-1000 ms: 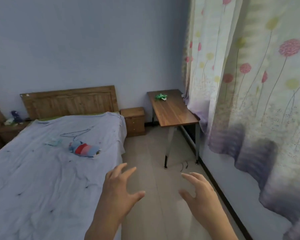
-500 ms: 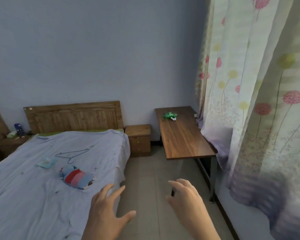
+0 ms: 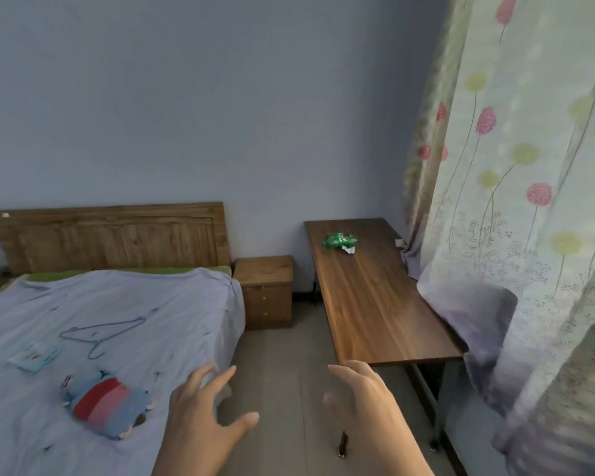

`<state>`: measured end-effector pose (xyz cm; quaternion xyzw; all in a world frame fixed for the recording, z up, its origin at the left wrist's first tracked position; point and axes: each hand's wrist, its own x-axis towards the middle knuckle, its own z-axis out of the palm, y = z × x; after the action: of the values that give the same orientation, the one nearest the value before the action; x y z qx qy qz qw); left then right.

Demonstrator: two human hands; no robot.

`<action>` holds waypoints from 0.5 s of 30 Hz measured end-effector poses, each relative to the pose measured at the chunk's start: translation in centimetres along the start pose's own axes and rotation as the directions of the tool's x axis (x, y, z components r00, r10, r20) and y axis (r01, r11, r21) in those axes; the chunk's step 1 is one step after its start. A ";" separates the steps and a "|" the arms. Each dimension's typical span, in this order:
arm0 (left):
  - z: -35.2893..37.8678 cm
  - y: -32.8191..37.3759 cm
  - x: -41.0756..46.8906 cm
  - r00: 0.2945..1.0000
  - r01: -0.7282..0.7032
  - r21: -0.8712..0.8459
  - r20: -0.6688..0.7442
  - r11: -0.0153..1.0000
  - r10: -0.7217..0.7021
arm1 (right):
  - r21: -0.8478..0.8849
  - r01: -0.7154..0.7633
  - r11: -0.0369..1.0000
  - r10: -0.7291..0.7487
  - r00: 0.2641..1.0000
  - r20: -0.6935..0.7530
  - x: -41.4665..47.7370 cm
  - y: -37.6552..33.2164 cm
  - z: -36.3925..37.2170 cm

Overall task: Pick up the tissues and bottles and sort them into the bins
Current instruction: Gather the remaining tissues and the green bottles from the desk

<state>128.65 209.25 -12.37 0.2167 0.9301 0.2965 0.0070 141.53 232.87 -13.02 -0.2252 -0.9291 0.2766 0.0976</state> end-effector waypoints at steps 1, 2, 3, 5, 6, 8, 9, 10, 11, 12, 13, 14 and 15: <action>-0.3 -0.2 3.0 1.000 -0.022 -0.004 -0.020 1.000 0.022 | 0.013 -0.009 1.000 0.009 1.000 -0.028 2.6 -0.4 0.0; -0.7 -0.6 6.1 0.999 -0.041 -0.003 -0.031 0.999 0.041 | 0.033 -0.021 0.999 0.023 0.998 -0.053 5.3 -0.9 -0.1; -1.2 -0.8 9.2 0.998 -0.053 -0.002 -0.034 0.999 0.052 | 0.054 -0.023 0.998 0.027 0.997 -0.077 7.9 -1.4 0.0; -1.8 -1.4 14.7 0.994 -0.091 0.001 -0.057 0.996 0.091 | 0.080 -0.002 0.997 0.012 0.992 -0.125 13.1 -2.4 0.2; -2.1 -1.4 17.1 0.992 -0.107 -0.007 -0.072 0.994 0.106 | 0.091 0.006 0.996 0.007 0.990 -0.143 15.5 -2.9 0.5; -2.1 -1.7 21.6 0.988 -0.130 -0.035 -0.091 0.991 0.126 | 0.111 0.004 0.994 0.012 0.989 -0.146 19.6 -3.8 1.3; -1.8 -1.9 23.6 0.988 -0.138 -0.026 -0.079 0.990 0.135 | 0.108 -0.003 0.994 0.017 0.991 -0.130 21.4 -3.9 1.9; -1.4 -2.0 25.4 0.989 -0.137 -0.001 -0.057 0.991 0.137 | 0.101 -0.021 0.995 0.031 0.994 -0.106 23.0 -3.9 2.4; -1.0 -2.3 26.9 0.991 -0.132 0.007 -0.038 0.991 0.132 | 0.101 -0.041 0.994 0.049 0.995 -0.084 24.4 -3.9 2.9; -0.7 -2.7 28.5 0.991 -0.131 -0.007 -0.031 0.991 0.130 | 0.108 -0.052 0.993 0.061 0.995 -0.077 25.9 -3.8 3.4; -0.4 -3.0 30.1 0.991 -0.129 -0.025 -0.028 0.991 0.128 | 0.106 -0.059 0.993 0.067 0.995 -0.074 27.5 -3.8 3.8; -0.1 -3.3 31.9 0.992 -0.126 -0.032 -0.030 0.992 0.125 | 0.100 -0.068 0.993 0.076 0.994 -0.078 29.4 -3.8 4.2; 0.1 -3.7 33.8 0.992 -0.124 -0.036 -0.030 0.992 0.123 | 0.098 -0.074 0.992 0.082 0.993 -0.085 31.4 -3.7 4.5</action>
<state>96.55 220.41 -10.60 0.2694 0.9092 0.3169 -0.0201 111.18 242.87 -12.93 -0.2685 -0.9002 0.3137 0.1385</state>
